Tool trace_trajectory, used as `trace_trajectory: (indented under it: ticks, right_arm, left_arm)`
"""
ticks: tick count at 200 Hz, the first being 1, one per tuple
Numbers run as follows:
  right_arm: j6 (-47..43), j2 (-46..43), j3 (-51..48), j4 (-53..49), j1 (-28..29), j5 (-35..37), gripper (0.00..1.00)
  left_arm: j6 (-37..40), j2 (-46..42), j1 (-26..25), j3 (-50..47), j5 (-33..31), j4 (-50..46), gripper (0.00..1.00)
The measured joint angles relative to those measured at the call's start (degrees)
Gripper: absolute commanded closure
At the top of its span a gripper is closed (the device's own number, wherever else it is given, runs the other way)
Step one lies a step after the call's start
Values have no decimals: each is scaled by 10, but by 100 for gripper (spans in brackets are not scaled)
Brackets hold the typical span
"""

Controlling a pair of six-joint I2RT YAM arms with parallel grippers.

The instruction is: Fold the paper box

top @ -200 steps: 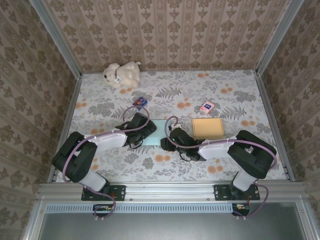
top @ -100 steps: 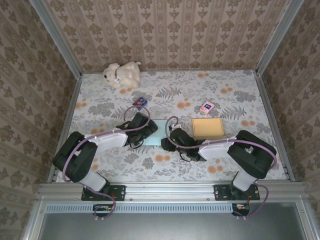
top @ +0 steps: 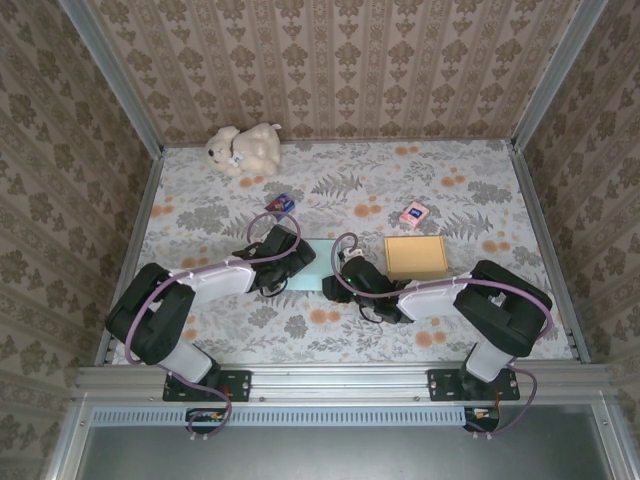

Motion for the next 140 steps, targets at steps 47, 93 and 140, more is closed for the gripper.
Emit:
trace_trajectory:
  ticks: [47,93,140]
  right_arm:
    - [4,-1,-3,3,0,-3,51]
    - [-2,-2,-3,2,5,11,52]
    - [-32,7,-20,43,10,31,53]
  left_arm:
    - [-5,0,-4,0,-9,-2,2]
    - [-9,0,-7,0,-13,-3,2]
    - [-13,0,-7,0,-13,-4,4]
